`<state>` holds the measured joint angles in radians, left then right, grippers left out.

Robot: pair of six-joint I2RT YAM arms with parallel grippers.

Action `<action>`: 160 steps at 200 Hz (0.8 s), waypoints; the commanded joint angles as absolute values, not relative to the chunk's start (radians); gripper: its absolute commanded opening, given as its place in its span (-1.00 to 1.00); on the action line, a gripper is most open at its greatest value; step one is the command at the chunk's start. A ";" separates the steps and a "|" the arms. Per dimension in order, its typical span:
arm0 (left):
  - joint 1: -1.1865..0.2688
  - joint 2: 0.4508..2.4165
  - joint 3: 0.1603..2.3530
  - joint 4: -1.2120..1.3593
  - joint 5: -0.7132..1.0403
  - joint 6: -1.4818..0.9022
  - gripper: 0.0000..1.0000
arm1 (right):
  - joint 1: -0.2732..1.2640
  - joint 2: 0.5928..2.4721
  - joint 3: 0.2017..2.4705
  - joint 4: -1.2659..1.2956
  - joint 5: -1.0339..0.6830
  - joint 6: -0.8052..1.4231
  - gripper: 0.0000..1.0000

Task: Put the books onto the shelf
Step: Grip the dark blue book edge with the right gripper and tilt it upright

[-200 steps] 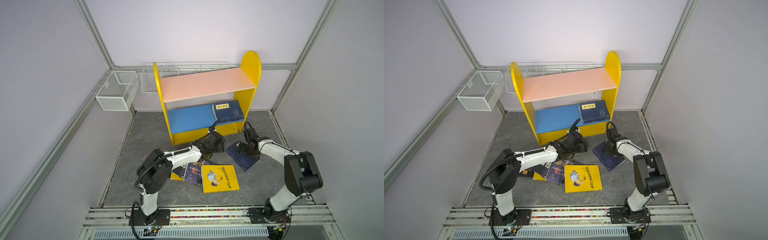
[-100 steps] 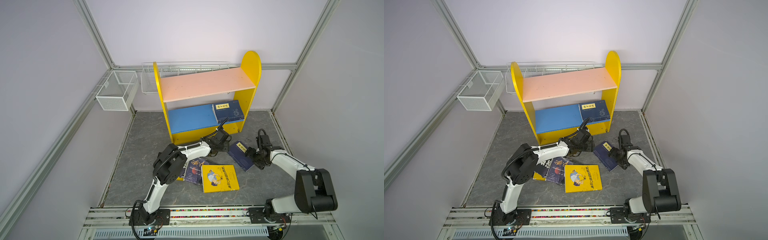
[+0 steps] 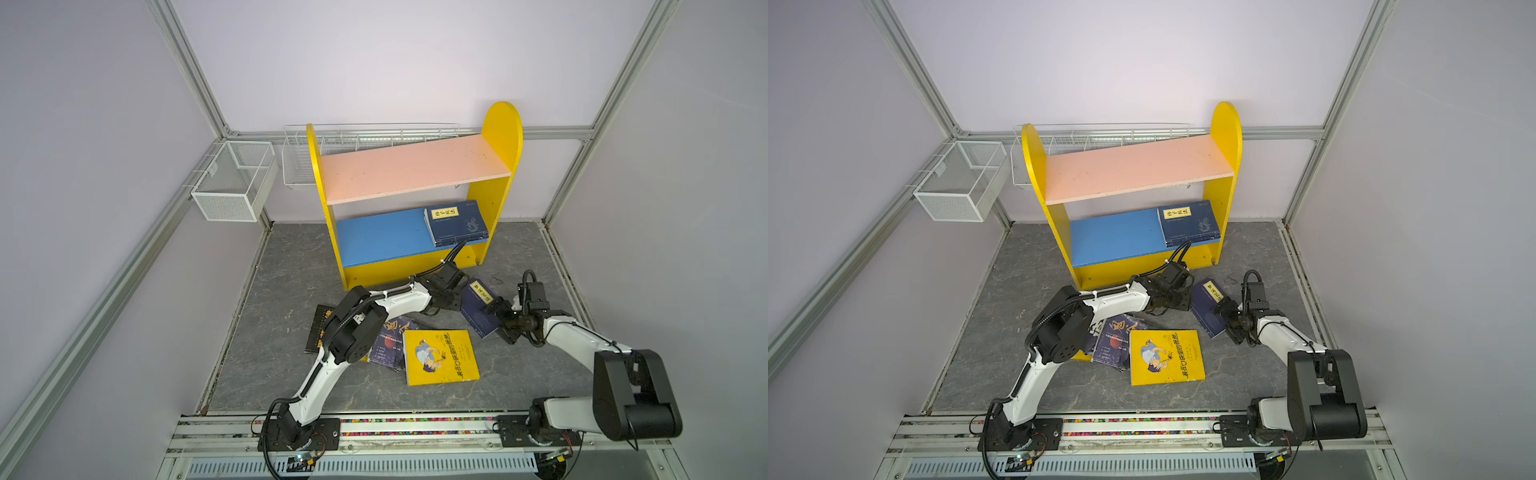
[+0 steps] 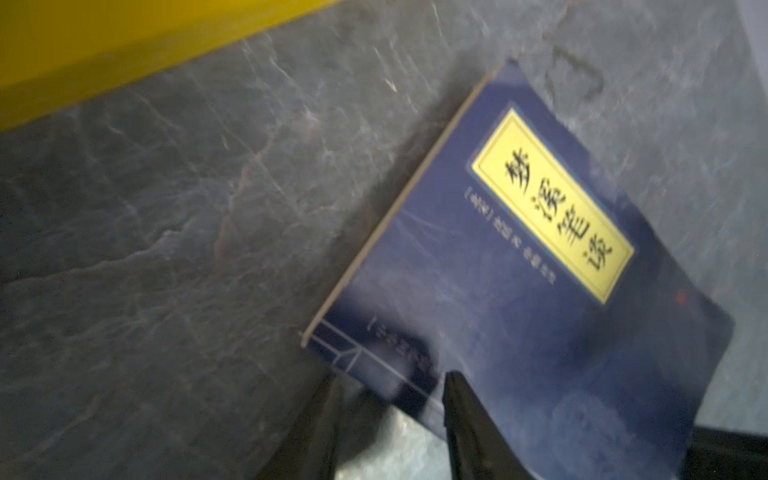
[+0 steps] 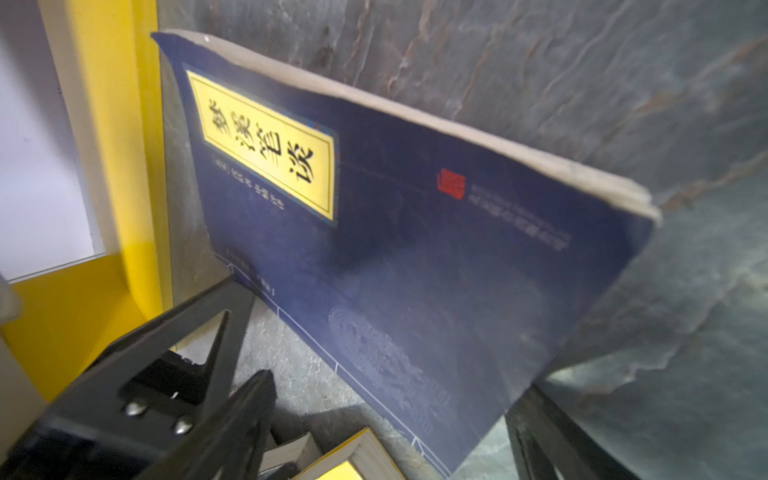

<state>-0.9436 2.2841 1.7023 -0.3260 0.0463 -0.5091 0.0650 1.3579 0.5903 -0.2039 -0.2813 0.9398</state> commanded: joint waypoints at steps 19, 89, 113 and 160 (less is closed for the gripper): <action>-0.964 2.286 1.671 -0.395 0.090 -0.483 -0.42 | 0.060 1.286 0.563 -0.217 -0.332 0.956 0.74; -0.977 2.288 1.651 -0.375 0.162 -0.488 -0.55 | 0.058 1.133 0.606 -0.170 -0.323 0.909 0.58; -0.977 2.264 1.641 -0.359 0.123 -0.494 -0.54 | 0.058 1.149 0.646 -0.382 -0.192 0.912 0.59; -0.937 2.196 1.628 -0.301 -0.040 -0.516 -0.27 | 0.046 1.277 0.550 -0.395 -0.195 1.018 0.62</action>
